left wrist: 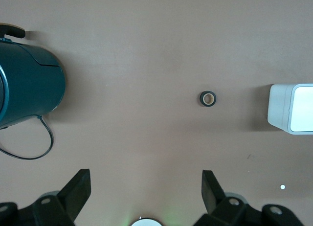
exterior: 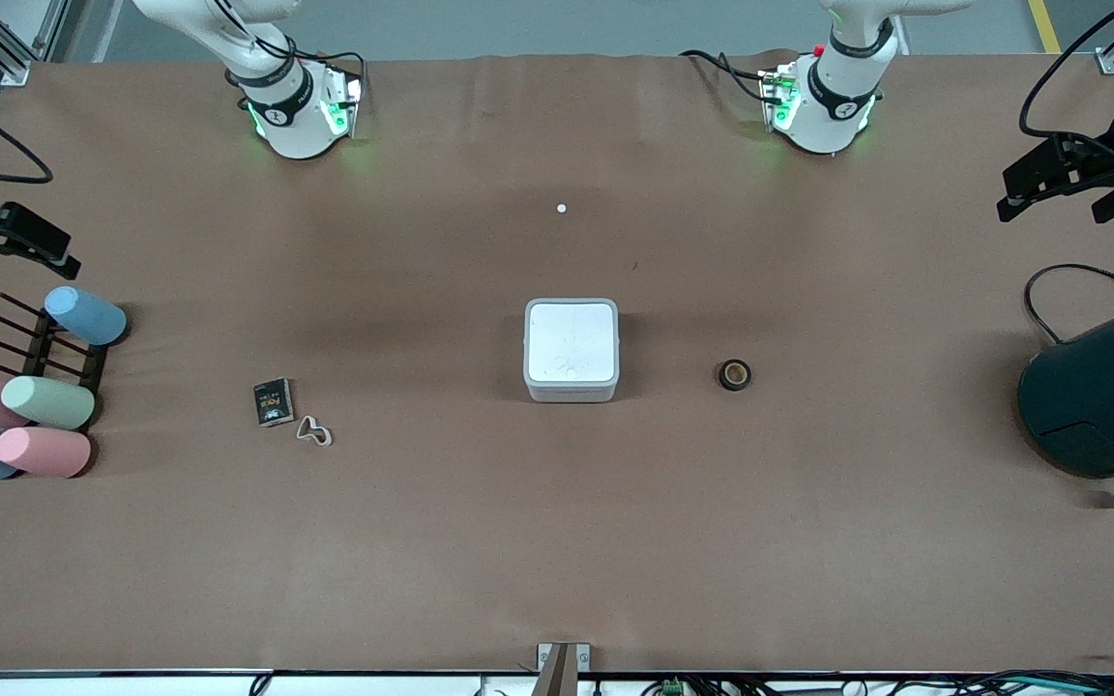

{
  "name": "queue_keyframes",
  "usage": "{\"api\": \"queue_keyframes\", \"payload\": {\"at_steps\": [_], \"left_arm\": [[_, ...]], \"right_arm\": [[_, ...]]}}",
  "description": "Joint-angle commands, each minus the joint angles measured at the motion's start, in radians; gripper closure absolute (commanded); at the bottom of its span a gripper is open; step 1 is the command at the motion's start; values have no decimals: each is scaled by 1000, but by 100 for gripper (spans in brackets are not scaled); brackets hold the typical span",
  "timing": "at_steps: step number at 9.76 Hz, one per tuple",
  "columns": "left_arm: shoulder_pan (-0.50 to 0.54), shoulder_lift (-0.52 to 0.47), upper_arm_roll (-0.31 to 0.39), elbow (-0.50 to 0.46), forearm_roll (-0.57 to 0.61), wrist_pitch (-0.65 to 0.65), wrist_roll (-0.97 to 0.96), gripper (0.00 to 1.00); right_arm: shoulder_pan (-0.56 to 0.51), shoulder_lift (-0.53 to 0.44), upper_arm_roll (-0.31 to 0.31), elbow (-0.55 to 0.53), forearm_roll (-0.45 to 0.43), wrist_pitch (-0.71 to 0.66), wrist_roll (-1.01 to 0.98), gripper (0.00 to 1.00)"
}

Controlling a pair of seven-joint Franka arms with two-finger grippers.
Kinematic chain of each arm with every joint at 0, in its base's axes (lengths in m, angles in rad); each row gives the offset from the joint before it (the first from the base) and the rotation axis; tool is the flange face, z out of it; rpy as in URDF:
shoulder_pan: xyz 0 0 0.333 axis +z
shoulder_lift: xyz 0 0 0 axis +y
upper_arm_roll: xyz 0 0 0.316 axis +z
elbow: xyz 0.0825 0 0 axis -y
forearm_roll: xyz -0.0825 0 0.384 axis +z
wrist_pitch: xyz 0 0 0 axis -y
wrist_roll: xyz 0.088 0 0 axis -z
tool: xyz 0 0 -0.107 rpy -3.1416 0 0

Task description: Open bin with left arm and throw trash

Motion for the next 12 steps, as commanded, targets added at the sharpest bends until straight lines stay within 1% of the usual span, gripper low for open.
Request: {"api": "queue_keyframes", "payload": {"at_steps": [1,3,4,5,6,7,8,9,10,11,12], "left_arm": [[-12,-12,11,-8,-12,-4,-9,0],[-15,-3,8,-9,-7,-4,-11,0],[-23,19,3,-14,-15,-4,-9,1],[-64,72,-1,-9,-15,1,-14,3],[-119,126,-1,-9,-16,18,-17,21],[-160,182,-3,-9,-18,71,-37,29],[-211,238,-3,-12,-18,129,-108,48],[-262,288,-3,-9,-18,165,-200,72],[-302,342,-3,-9,-50,223,-289,92],[-354,396,-1,-8,-68,283,-386,100],[-375,443,-3,-5,-71,358,-414,100]], "right_arm": [[-11,4,3,62,-13,-11,-8,0],[-8,4,5,59,-22,-19,-8,0],[-5,4,5,58,-36,-19,-8,0],[-7,2,5,58,-36,-20,-8,0],[-7,2,5,56,-36,-20,-8,0],[-7,2,5,55,-34,-22,-6,0],[-8,2,6,52,-34,-29,-6,0],[-4,2,7,52,-31,-52,-8,0],[1,2,7,44,-31,-60,-12,0],[1,2,8,42,-31,-74,-56,0],[1,4,8,41,-31,-84,-98,0]]}}
